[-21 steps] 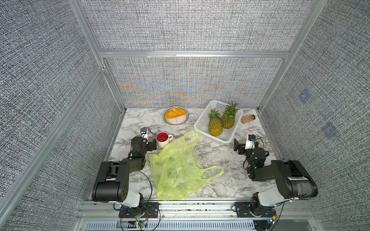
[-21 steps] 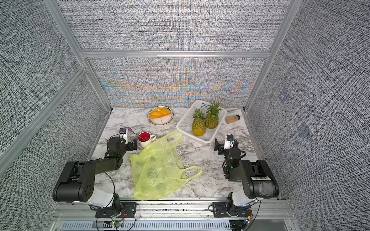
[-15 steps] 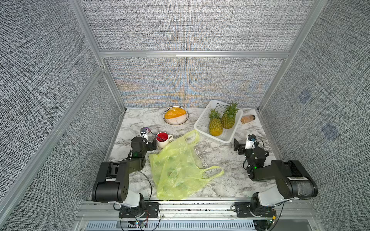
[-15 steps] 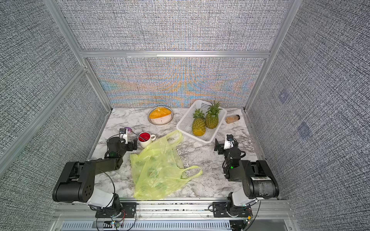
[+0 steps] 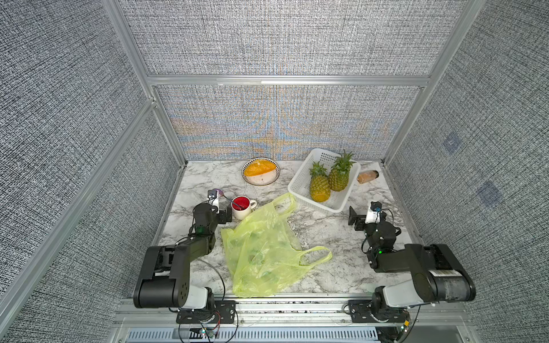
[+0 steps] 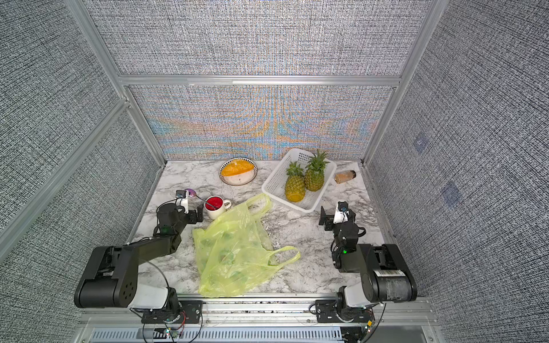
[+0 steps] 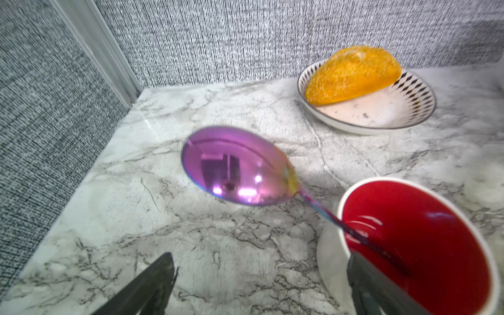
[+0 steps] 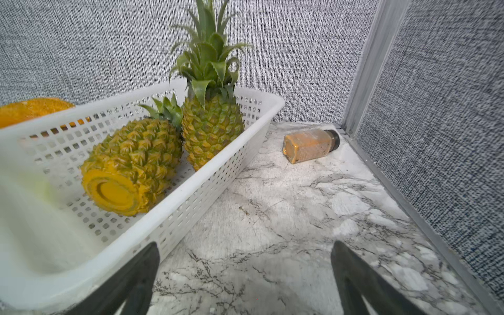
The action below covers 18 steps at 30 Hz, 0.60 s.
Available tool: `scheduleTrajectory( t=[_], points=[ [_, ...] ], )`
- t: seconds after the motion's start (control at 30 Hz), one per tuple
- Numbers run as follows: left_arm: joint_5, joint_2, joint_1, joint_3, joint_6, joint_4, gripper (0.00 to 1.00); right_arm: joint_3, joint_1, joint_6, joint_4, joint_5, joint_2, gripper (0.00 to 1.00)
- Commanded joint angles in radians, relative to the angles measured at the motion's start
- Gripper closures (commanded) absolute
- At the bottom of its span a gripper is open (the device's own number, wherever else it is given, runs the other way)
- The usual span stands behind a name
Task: Place the pineapple into a plastic bag & tie a knot
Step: Open the plastic bag at the center of the board.
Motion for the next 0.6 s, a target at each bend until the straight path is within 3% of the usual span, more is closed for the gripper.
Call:
scheduleTrajectory(
  t=[0.0, 0.13, 0.23, 0.3, 0.37, 0.57],
  points=[
    [-0.040, -0.110, -0.001, -0.021, -0.028, -0.084, 0.00, -0.014, 0.006, 0.045, -0.078, 0.084, -0.117, 0.02],
    [-0.112, -0.300, -0.001, -0.052, -0.065, -0.241, 0.00, -0.031, 0.005, 0.134, -0.203, 0.138, -0.283, 0.02],
    [-0.257, -0.465, -0.001, -0.019, -0.179, -0.473, 0.00, 0.010, -0.001, 0.280, -0.374, 0.197, -0.366, 0.02],
    [-0.402, -0.581, 0.001, 0.010, -0.343, -0.617, 0.00, 0.082, -0.017, 0.313, -0.557, 0.163, -0.399, 0.02],
    [-0.450, -0.686, 0.001, 0.017, -0.399, -0.726, 0.00, 0.146, -0.022, 0.292, -0.670, 0.078, -0.393, 0.02],
    [-0.231, -0.912, 0.001, 0.021, -0.392, -0.834, 0.00, 0.355, 0.010, 0.224, -0.952, -0.181, -0.319, 0.02]
  ],
)
